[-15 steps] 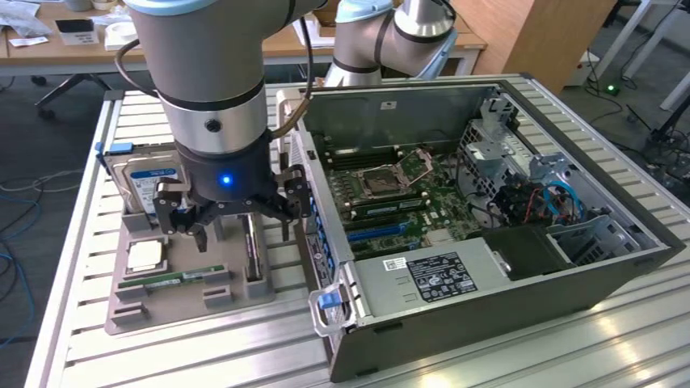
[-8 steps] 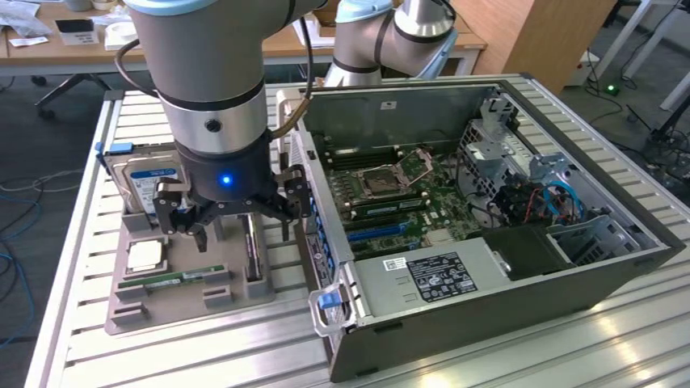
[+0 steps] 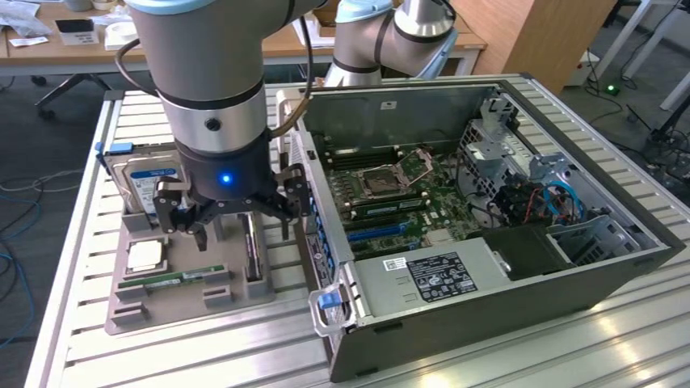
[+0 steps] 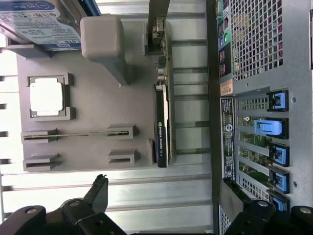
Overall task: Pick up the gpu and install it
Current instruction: 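Pick up the gpu and move the gpu toward the slot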
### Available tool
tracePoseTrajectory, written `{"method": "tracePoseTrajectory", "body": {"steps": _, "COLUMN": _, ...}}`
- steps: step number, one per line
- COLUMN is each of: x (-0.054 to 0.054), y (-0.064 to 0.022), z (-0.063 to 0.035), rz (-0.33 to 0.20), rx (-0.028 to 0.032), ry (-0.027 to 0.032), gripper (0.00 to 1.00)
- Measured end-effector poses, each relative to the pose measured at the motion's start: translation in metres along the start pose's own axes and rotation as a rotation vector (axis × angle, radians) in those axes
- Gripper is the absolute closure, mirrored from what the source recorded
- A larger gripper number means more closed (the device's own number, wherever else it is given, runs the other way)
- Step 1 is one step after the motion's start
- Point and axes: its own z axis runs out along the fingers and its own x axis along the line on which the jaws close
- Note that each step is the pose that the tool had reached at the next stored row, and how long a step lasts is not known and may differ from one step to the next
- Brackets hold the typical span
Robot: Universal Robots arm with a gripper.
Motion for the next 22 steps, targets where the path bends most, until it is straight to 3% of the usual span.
{"method": "tracePoseTrajectory", "body": {"steps": 5, "x": 0.000, "y": 0.0065, "z": 0.0003, "rz": 0.000, "rx": 0.0000, "ry": -0.0001, "gripper": 0.01}}
{"method": "tracePoseTrajectory", "body": {"steps": 22, "x": 0.003, "y": 0.0412, "z": 0.0023, "rz": 0.000, "rx": 0.0000, "ry": -0.0001, "gripper": 0.01}}
